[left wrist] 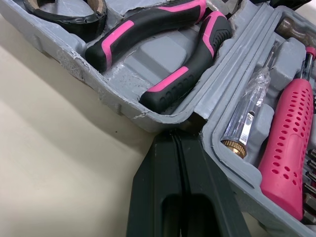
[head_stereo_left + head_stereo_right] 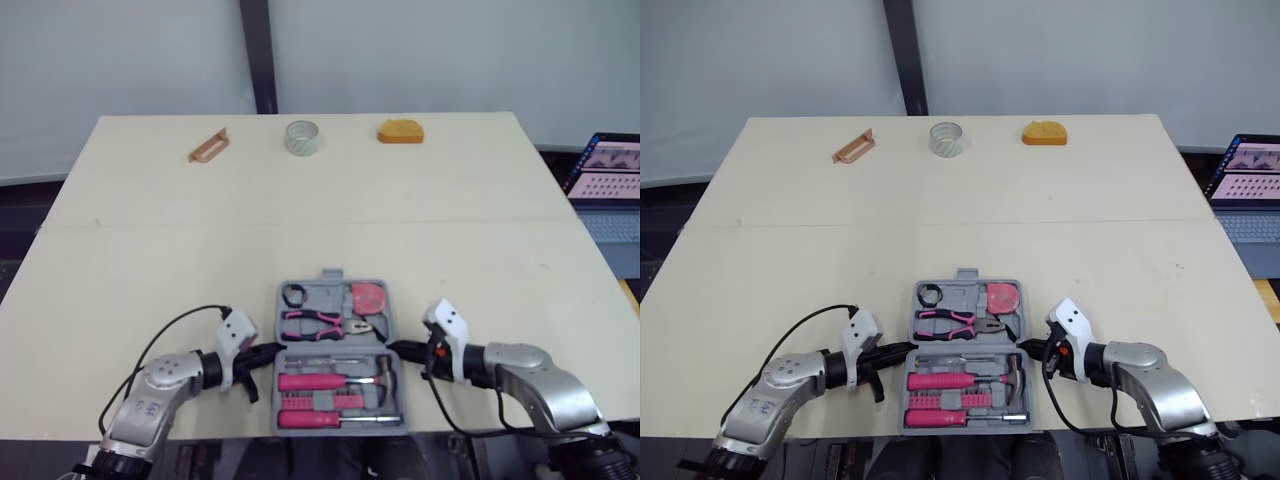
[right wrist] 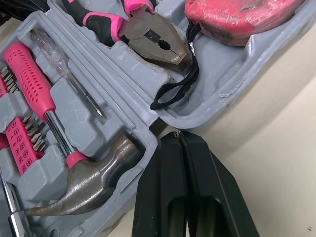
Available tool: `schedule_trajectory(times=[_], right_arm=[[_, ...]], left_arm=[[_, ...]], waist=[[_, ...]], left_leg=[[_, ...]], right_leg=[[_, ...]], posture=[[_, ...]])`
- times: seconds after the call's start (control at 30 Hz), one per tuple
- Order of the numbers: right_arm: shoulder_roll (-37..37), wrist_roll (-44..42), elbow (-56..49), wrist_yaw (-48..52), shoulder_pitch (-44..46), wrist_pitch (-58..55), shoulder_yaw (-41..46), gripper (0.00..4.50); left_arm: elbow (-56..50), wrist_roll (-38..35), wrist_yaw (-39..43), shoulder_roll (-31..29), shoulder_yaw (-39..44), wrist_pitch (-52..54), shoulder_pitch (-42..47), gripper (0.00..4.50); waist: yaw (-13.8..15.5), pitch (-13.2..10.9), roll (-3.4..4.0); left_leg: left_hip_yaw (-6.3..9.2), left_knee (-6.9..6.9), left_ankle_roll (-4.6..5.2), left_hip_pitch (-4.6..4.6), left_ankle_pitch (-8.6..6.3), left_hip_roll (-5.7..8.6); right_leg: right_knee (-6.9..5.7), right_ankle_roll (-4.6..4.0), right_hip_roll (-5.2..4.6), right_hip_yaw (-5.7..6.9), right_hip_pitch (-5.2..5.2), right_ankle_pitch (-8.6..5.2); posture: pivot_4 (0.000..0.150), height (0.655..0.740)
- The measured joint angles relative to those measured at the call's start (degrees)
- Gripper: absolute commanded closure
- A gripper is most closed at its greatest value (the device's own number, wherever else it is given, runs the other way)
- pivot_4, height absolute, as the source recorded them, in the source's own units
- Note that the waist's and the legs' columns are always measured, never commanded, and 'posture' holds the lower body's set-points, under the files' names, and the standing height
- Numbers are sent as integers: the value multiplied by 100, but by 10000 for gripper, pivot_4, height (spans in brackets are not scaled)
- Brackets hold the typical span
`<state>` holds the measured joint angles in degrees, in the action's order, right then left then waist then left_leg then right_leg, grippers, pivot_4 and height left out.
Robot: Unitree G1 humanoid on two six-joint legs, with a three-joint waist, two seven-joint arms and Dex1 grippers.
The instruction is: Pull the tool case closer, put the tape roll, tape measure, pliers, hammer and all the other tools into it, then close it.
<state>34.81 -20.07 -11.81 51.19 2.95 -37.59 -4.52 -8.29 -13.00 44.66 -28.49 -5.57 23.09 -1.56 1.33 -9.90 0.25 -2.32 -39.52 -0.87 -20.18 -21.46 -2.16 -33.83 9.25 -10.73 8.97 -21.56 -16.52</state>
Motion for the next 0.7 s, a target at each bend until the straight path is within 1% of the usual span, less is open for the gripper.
schedule_trajectory(times=[0.7], right_arm=[[-79, 70, 0, -59, 1, 2, -2, 43994]], left_arm=[[-34, 3, -27, -8, 2, 0, -36, 45000]], waist=[[-1, 1, 1]], left_leg=[[0, 1, 0, 0, 0, 0]], right_leg=[[0, 0, 0, 0, 0, 0]], posture=[[1500, 7400]])
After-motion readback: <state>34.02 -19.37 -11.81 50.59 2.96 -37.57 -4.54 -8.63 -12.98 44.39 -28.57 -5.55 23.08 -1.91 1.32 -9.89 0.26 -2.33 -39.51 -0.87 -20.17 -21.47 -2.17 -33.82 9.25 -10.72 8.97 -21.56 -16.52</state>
